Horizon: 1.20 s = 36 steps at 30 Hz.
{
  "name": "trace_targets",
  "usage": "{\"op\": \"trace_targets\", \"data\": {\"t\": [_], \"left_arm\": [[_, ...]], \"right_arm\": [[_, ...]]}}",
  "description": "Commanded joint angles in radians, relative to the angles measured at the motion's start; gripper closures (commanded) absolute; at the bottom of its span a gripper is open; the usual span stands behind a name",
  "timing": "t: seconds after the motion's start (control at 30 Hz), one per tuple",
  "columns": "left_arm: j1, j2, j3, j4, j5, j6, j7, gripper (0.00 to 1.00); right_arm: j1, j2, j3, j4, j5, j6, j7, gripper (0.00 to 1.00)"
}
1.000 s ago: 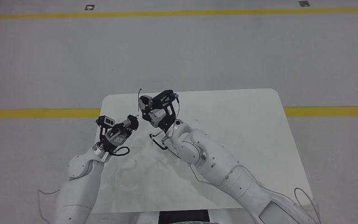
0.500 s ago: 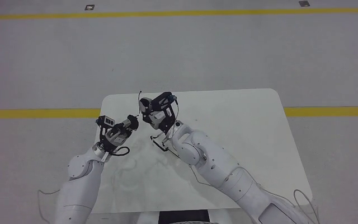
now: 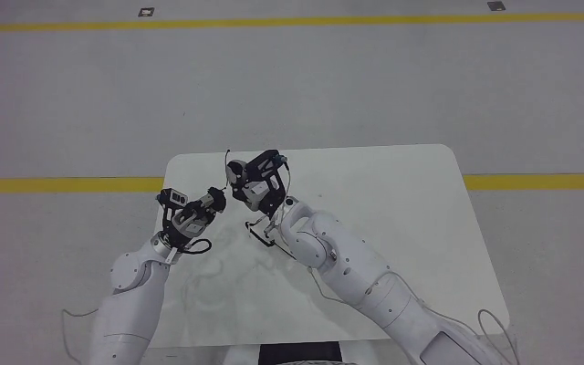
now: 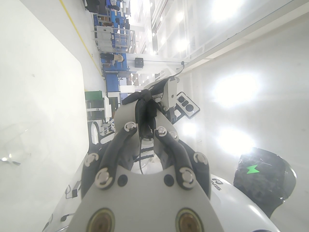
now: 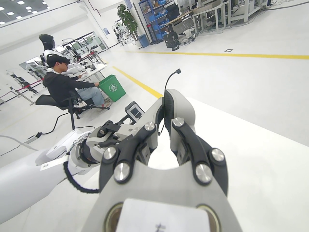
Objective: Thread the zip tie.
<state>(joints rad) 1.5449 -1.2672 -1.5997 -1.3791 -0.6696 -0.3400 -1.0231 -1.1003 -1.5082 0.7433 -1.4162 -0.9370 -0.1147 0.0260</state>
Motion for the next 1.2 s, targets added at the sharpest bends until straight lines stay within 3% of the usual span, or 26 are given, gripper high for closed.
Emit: {"op": "trace_targets", "data": {"t": [0.0, 1.17], "left_arm": [[0.0, 0.0, 0.0, 0.0, 0.0, 0.0, 0.0, 1.0], [0.0, 0.0, 0.0, 0.0, 0.0, 0.0, 0.0, 1.0]], "right_arm": [[-0.002, -0.001, 0.003, 0.0, 0.0, -0.004, 0.001, 1.0], [-0.011, -0.024, 0.034, 0.02, -0.028, -0.04, 0.015, 1.0]]}}
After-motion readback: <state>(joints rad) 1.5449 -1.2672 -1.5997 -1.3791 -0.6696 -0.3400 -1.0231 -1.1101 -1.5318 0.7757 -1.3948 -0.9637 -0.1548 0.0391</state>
